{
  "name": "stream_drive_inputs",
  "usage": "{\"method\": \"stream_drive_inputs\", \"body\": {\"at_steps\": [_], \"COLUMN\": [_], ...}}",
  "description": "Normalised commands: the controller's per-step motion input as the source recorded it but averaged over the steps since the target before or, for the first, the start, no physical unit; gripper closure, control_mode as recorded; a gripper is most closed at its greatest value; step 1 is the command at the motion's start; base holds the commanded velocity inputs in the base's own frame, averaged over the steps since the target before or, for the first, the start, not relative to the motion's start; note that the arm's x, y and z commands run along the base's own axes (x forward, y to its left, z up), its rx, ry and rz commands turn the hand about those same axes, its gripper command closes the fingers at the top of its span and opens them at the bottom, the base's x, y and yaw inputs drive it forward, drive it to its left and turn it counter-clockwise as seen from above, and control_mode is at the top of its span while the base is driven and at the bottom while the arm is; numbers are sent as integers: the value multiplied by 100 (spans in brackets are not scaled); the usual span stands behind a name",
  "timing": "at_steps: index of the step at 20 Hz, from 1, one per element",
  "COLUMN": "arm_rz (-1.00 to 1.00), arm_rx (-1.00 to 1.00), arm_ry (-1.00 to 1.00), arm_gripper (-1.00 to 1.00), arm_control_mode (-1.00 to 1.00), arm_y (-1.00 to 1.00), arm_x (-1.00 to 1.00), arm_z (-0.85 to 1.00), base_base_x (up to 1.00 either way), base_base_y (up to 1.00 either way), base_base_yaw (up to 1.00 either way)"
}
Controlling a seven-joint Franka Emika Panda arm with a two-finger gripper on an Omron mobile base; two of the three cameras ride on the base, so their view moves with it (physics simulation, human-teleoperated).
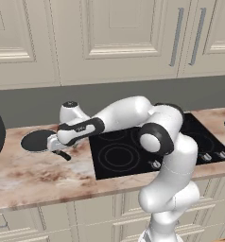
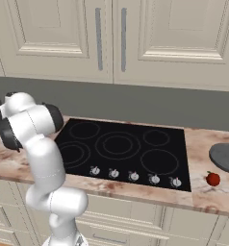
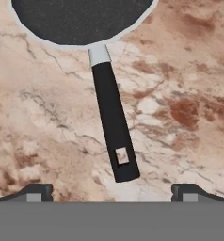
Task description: Place both pans onto different burners. Then place the bell pepper and the steak on different pans.
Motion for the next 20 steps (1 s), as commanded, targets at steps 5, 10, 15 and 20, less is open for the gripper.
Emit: {"method": "stream_drive_inputs", "body": {"at_steps": [5, 10, 15, 20], "arm_rz": [1, 0, 0, 0], "arm_rx": [0, 0, 0, 0], "arm_ry": [0, 0, 0, 0], "arm_gripper": [-100, -100, -100, -100], "arm_control_mode": [-100, -100, -100, -100], "arm_y": [6, 0, 0, 0], "arm_x": [14, 0, 2, 8], "arm_z": [-20, -13, -7, -7], "base_base_x": [0, 0, 0, 0], "base_base_y": [0, 0, 0, 0], "base_base_yaw": [0, 0, 0, 0]}}
